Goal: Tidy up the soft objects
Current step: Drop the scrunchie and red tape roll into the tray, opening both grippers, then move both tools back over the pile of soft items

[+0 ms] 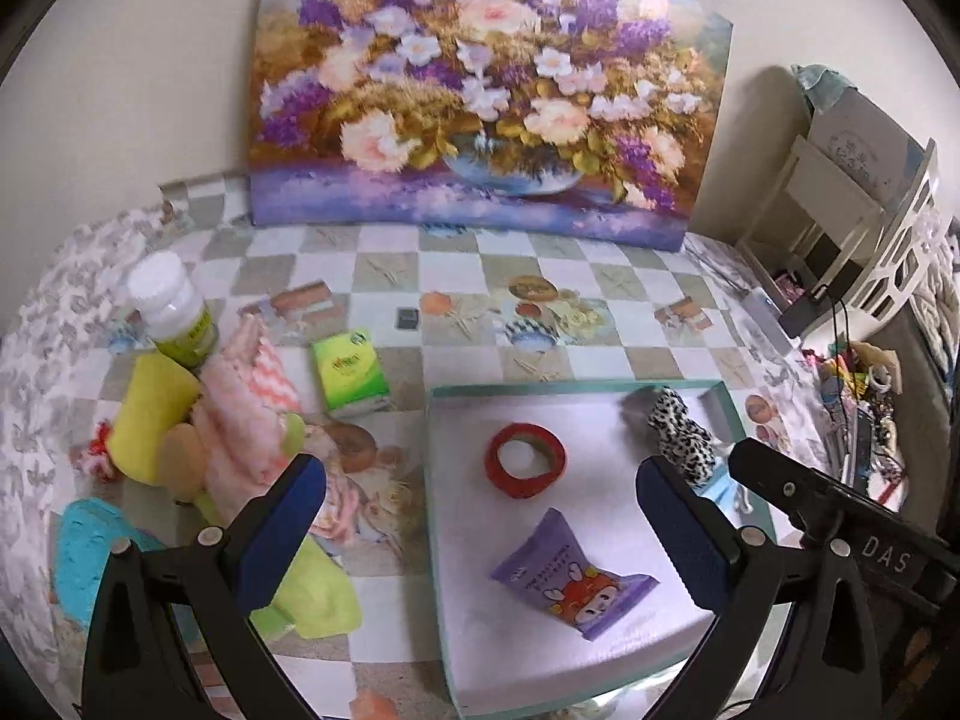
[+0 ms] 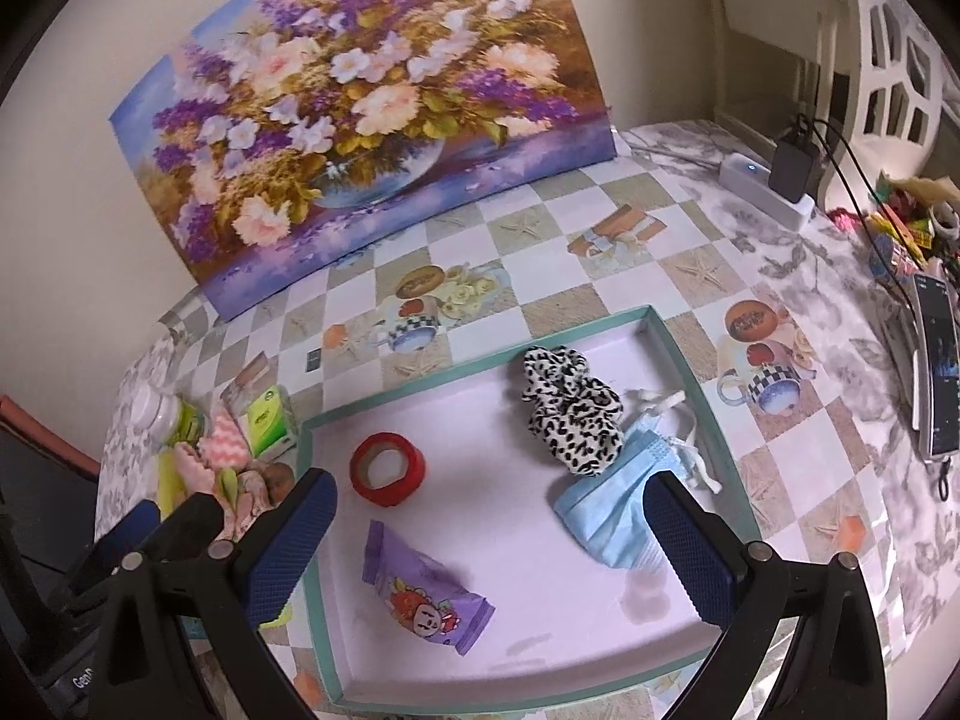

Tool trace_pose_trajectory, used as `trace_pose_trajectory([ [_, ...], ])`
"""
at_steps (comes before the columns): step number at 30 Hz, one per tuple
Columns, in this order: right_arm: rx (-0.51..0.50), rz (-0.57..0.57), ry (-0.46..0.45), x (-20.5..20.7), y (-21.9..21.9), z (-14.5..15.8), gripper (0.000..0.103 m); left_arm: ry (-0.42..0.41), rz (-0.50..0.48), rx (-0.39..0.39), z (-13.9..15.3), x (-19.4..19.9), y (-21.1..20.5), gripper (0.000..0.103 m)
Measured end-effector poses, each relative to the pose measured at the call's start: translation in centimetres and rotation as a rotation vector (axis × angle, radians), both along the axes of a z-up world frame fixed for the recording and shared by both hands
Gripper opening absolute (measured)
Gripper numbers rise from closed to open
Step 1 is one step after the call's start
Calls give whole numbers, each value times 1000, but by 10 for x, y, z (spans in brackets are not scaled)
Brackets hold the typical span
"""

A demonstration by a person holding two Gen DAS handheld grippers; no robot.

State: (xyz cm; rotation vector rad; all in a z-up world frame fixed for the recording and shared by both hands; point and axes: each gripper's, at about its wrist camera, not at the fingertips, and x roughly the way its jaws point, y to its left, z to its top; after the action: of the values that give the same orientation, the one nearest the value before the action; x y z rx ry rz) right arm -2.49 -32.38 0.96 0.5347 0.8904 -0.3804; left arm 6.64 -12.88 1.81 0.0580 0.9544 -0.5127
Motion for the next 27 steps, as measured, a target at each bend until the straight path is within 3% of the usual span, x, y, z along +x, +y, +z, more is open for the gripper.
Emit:
trace_pose_trajectory([
  [6,-32,-5,-89,-9,10,14,103,-86,105,32,10,-7,19,103],
  [11,-52,-7,-117,-15,15,18,103,-58,138,20,8,-7,33,103],
  [20,-105,61,-88,-14,34,12,103,6,139,38,-5,-13,44,103],
  [27,-120,86,-76,-9,43,9,103,2,179,21,-5,-12,56,103],
])
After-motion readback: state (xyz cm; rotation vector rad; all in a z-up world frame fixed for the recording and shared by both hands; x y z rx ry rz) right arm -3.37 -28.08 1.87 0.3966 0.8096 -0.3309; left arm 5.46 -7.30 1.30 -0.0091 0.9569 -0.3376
